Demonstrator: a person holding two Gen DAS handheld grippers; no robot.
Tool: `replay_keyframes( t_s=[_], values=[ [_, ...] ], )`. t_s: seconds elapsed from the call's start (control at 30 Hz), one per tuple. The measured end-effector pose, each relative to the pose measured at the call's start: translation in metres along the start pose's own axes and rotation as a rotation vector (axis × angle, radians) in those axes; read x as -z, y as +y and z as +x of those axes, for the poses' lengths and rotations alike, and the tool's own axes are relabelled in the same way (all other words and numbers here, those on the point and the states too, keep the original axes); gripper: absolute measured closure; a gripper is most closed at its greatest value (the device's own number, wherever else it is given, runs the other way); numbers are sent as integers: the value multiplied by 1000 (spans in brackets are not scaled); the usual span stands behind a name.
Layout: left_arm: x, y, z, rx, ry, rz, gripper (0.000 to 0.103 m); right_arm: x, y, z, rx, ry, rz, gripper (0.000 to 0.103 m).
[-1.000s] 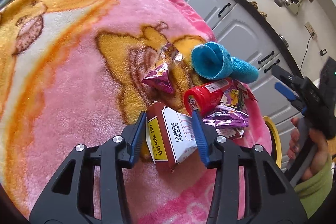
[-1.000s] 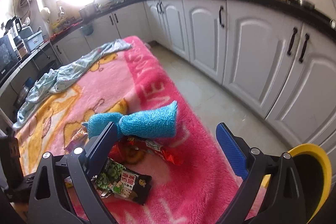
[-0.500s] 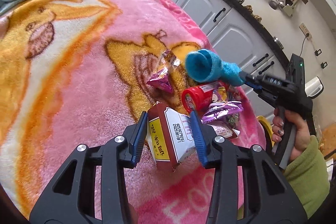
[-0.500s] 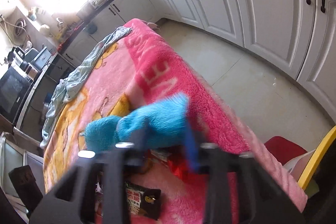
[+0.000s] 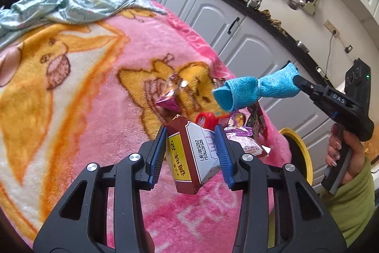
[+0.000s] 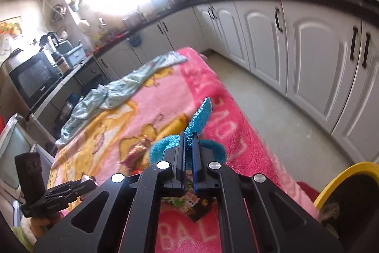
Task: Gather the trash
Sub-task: 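Grasp the small white box with the left tool while the right tool grasps the blue cloth, then carry the white box and blue cloth over the yellow bin and open both tools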
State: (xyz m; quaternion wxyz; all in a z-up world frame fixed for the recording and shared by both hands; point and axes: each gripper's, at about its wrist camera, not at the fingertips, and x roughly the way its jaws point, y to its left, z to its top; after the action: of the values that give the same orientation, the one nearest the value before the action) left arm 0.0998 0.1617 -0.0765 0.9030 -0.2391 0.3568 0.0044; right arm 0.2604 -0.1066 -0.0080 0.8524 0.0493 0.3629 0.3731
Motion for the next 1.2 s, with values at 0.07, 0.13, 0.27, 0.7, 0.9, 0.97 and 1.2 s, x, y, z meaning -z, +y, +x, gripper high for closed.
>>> replay_keyframes(
  t_s=[0.07, 0.13, 0.27, 0.7, 0.9, 0.97, 1.2],
  values=[
    [0, -8, -4, 9, -11, 17, 70, -1, 6, -13, 4, -23, -23, 99],
    [-1, -16, -8, 17, -21, 33, 70, -3, 10, -27, 2, -52, -36, 99],
    [-4, -31, -14, 29, -40, 65, 70, -6, 14, -47, -3, -96, -53, 99],
    [-15, -68, -27, 69, -87, 129, 70, -32, 39, -90, -48, -184, -113, 99],
    [-18, -84, -30, 91, -93, 162, 70, -37, 48, -111, -66, -217, -127, 99],
    [-19, -92, -31, 100, -95, 177, 70, -37, 52, -116, -58, -224, -140, 99],
    [-23, -123, -27, 144, -97, 236, 70, -30, 49, -146, -3, -256, -160, 99]
  ],
)
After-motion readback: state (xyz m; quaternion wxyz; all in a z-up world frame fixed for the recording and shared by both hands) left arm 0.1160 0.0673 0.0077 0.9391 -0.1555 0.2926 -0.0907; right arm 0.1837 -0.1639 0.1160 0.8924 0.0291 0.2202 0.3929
